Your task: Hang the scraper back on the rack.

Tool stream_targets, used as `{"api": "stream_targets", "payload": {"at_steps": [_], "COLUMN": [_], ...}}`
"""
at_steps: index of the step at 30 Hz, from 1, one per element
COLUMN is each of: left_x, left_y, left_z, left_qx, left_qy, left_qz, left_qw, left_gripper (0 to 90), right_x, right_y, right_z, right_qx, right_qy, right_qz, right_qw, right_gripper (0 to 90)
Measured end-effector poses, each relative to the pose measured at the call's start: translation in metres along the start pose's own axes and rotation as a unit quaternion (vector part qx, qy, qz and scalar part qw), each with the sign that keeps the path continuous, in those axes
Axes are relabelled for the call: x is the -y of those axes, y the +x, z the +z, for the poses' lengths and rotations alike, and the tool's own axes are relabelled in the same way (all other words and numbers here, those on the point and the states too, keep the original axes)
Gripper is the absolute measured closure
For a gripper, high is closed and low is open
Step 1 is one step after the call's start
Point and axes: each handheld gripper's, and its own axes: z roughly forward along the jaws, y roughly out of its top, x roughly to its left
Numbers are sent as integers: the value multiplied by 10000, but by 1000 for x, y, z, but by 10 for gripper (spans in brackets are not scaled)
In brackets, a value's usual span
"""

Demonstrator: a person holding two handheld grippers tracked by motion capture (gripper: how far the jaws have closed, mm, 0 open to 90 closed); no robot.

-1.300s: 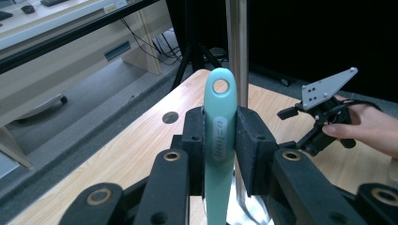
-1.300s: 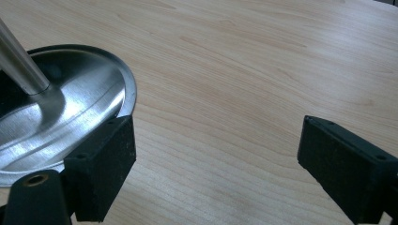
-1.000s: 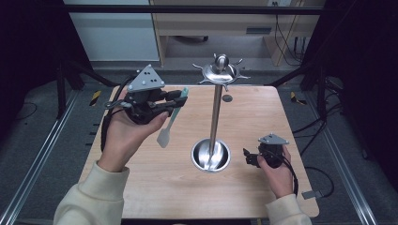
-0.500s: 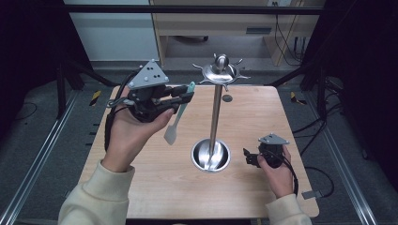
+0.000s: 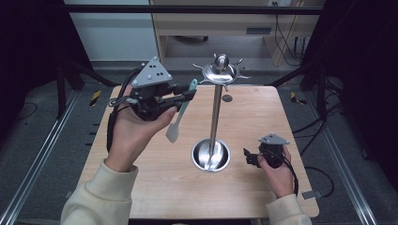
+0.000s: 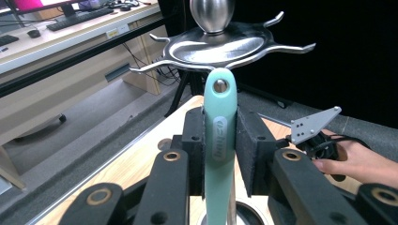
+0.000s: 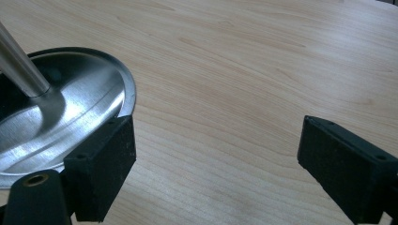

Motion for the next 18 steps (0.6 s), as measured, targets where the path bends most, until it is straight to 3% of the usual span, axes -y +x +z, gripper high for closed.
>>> {"api": "stream_targets", "payload": {"at_steps": [18], "left_x": [0], "left_y": [-1], "left_z": [9], "left_qx": [38], "left_qy": [75], "left_qz": [-15], "left_qw": [10000], "left_gripper": [742], "right_x": [0], "right_y": [1], "right_z": [-1], "right_qx": [-2], "right_qy": [-4], "right_qz": [13], "right_qw": [10000], "right_gripper": [121]}}
